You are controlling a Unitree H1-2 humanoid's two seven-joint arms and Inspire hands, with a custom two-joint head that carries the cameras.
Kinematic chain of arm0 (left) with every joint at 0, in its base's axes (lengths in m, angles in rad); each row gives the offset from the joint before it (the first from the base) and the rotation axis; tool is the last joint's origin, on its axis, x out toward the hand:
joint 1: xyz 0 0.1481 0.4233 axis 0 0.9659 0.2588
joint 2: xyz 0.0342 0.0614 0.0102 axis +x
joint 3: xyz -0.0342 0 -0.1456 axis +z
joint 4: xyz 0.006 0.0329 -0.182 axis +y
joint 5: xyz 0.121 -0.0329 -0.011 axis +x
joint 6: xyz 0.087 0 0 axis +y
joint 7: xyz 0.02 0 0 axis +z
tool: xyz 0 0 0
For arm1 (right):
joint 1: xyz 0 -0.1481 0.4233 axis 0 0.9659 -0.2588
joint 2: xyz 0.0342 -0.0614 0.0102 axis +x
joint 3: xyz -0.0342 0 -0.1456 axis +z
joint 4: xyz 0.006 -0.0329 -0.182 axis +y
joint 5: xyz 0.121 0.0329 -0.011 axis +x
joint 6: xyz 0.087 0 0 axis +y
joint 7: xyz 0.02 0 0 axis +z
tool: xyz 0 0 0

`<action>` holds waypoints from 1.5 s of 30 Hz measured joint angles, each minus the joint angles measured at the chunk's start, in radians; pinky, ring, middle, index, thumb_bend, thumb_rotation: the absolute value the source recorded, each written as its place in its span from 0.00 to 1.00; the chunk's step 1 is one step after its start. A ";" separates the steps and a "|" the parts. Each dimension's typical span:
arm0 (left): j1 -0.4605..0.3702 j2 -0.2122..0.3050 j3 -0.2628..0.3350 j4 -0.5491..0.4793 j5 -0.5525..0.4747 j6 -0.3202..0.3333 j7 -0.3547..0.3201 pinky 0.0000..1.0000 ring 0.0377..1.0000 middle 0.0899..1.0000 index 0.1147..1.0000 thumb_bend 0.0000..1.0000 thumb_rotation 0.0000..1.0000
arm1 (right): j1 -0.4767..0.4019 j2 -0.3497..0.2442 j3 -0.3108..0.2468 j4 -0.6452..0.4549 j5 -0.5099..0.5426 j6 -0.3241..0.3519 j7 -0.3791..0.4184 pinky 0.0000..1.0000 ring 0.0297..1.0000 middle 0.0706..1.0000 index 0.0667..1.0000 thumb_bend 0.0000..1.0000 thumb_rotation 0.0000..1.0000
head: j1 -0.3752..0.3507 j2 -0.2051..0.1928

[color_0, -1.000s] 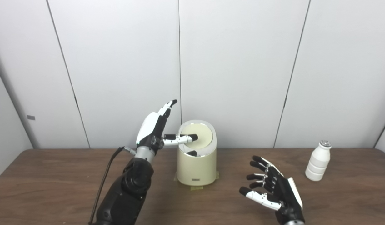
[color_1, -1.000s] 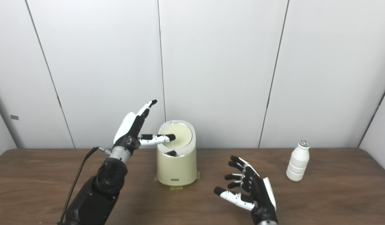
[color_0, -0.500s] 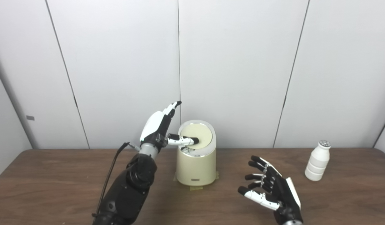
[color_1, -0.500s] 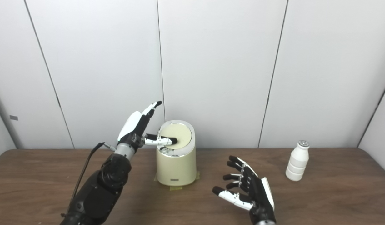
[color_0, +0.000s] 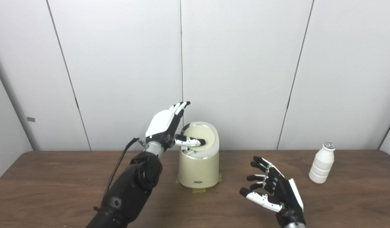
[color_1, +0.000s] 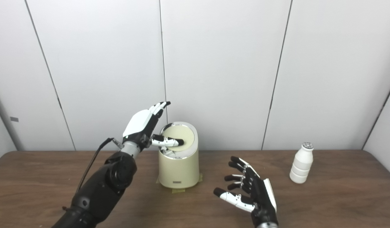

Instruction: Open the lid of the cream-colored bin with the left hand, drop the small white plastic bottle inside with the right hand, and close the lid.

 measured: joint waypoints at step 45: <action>0.108 -0.031 0.355 -0.324 -0.173 -0.021 0.011 0.63 0.77 0.82 0.84 0.59 0.31 | 0.002 -0.005 0.005 -0.013 -0.010 0.000 -0.010 0.44 0.56 0.76 0.77 0.67 0.24 | 0.017 0.005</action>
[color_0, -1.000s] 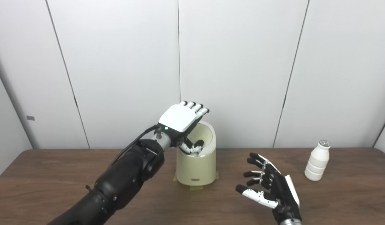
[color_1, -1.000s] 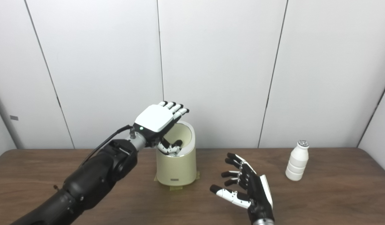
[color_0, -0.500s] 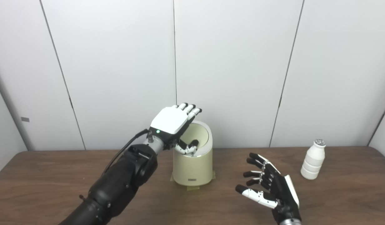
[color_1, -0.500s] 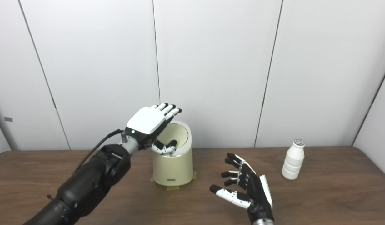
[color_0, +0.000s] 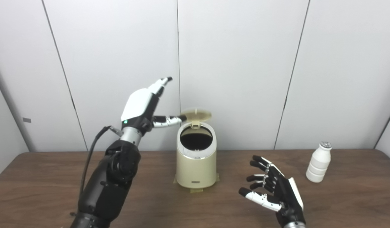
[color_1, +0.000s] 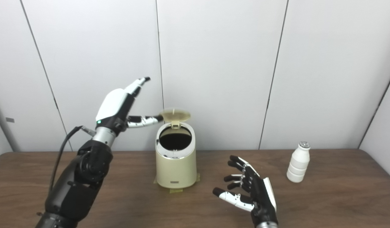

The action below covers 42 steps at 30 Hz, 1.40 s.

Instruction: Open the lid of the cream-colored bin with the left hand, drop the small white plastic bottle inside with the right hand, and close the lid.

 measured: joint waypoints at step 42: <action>0.574 -0.025 0.078 -0.236 -0.405 -0.060 -0.125 0.53 0.62 0.67 0.72 0.61 0.07 | -0.029 -0.131 -0.092 -0.038 0.066 -0.019 0.034 0.53 0.62 0.77 0.80 0.74 0.19 | -0.185 -0.041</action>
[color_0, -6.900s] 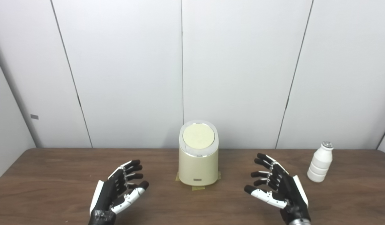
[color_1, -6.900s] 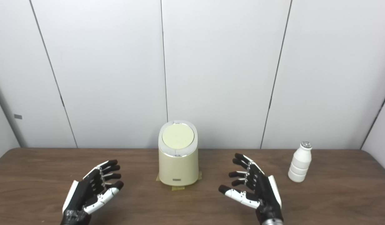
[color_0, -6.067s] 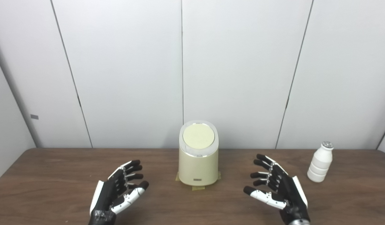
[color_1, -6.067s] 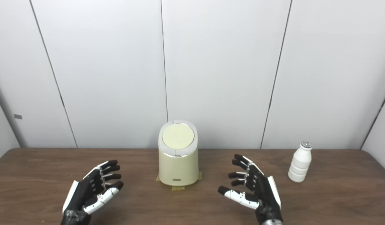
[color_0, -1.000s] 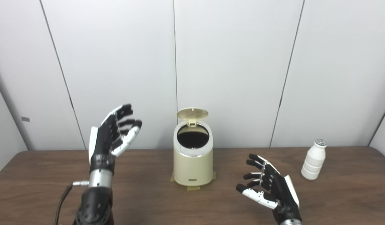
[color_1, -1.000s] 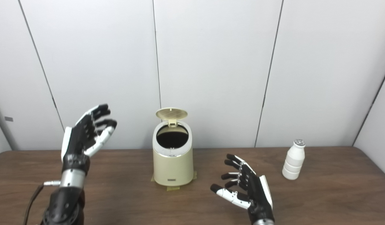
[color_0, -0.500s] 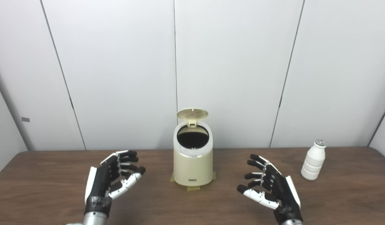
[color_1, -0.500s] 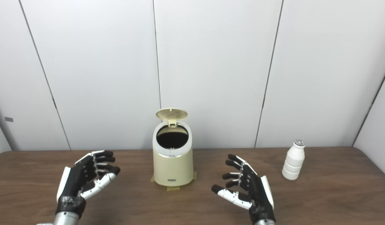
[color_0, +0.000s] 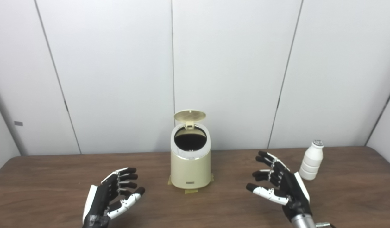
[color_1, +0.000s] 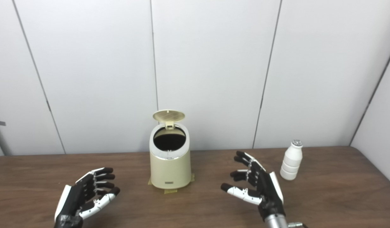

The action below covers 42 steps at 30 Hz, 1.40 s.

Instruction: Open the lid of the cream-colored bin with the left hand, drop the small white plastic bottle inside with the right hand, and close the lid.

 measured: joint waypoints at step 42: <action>-0.023 0.051 0.039 -0.006 -0.079 0.089 -0.044 0.56 0.63 0.68 0.69 0.53 0.00 | -0.147 -0.269 -0.129 0.144 -0.162 0.401 0.000 0.75 0.87 0.91 0.91 0.85 0.15 | -0.203 -0.049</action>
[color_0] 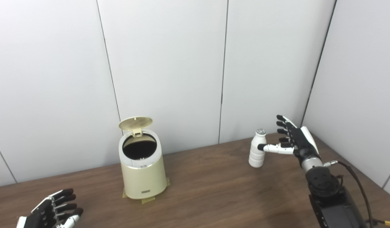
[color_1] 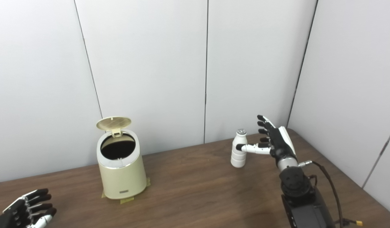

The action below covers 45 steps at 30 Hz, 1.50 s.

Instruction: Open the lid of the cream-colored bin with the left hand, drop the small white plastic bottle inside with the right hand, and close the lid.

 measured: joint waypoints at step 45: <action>0.008 -0.001 -0.039 -0.069 0.084 0.014 0.003 0.56 0.67 0.73 0.75 0.44 0.00 | -0.107 0.068 0.093 0.382 -0.019 -0.259 -0.195 0.58 0.64 0.68 0.72 0.79 0.01 | 0.023 0.018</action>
